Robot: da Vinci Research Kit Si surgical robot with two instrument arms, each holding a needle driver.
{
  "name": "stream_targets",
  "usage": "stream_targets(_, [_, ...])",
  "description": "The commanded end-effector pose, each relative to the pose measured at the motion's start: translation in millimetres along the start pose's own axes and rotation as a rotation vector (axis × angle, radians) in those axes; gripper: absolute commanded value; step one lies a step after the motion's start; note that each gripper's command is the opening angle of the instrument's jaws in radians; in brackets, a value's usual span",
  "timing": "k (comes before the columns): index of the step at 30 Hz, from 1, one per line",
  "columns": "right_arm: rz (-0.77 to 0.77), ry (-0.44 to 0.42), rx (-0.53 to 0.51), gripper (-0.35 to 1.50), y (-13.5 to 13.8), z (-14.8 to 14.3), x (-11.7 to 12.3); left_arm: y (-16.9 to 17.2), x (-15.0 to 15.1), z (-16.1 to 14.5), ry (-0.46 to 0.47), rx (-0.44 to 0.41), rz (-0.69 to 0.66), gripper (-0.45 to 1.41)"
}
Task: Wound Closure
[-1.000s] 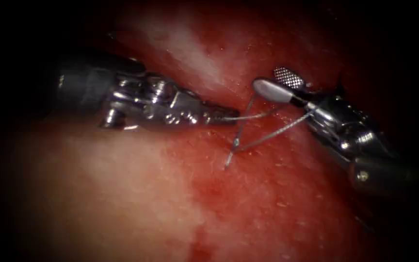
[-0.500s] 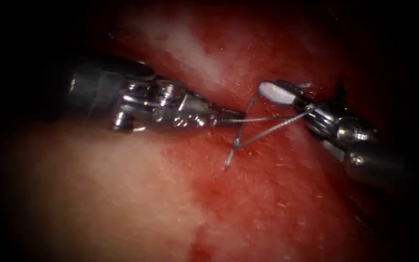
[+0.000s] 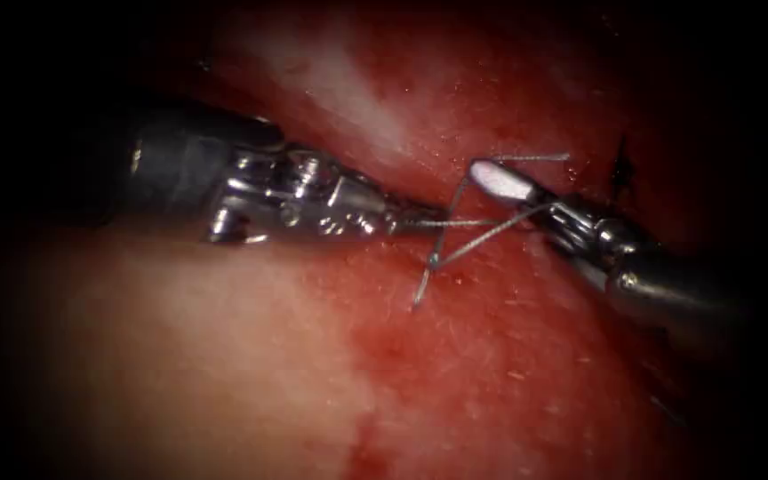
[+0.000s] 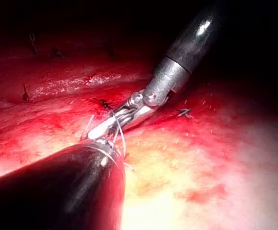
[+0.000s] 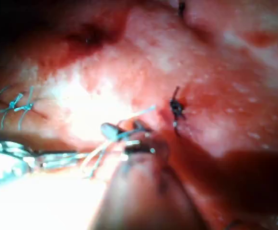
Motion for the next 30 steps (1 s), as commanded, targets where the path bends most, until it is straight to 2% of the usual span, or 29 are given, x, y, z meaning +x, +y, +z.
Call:
stream_targets(1, [-0.003, 0.0, 0.002, 0.98, 0.4, 0.9, -0.2, -0.1, 0.2, 0.7, 0.003, 0.0, 0.001, -0.45])
stream_targets(14, [-0.006, 0.016, 0.004, 0.94, 1.6, 2.5, 0.9, 0.2, -0.2, 0.3, 0.003, -0.02, 0.007, -0.45])
stream_targets(21, [0.007, 0.034, 0.027, 0.86, 0.0, 3.0, 2.3, 0.4, -0.4, 0.4, 0.002, -0.02, 0.009, -0.45])
stream_targets(26, [0.002, 0.038, 0.028, 0.76, -0.1, 3.4, 2.2, 0.5, -0.5, 0.3, 0.004, -0.021, 0.01, -0.45])
stream_targets(28, [-0.01, 0.041, 0.026, 0.57, -0.1, 3.6, 2.2, 0.6, -0.6, 0.1, 0.005, -0.021, 0.012, -0.45])
stream_targets(29, [-0.014, 0.041, 0.025, -0.01, -0.3, 3.5, 2.3, 0.7, -0.7, -0.1, 0.006, -0.022, 0.013, -0.45])
stream_targets(30, [-0.014, 0.041, 0.025, -0.01, -0.3, 3.5, 2.3, 0.7, -0.7, -0.1, 0.006, -0.022, 0.013, -0.45])
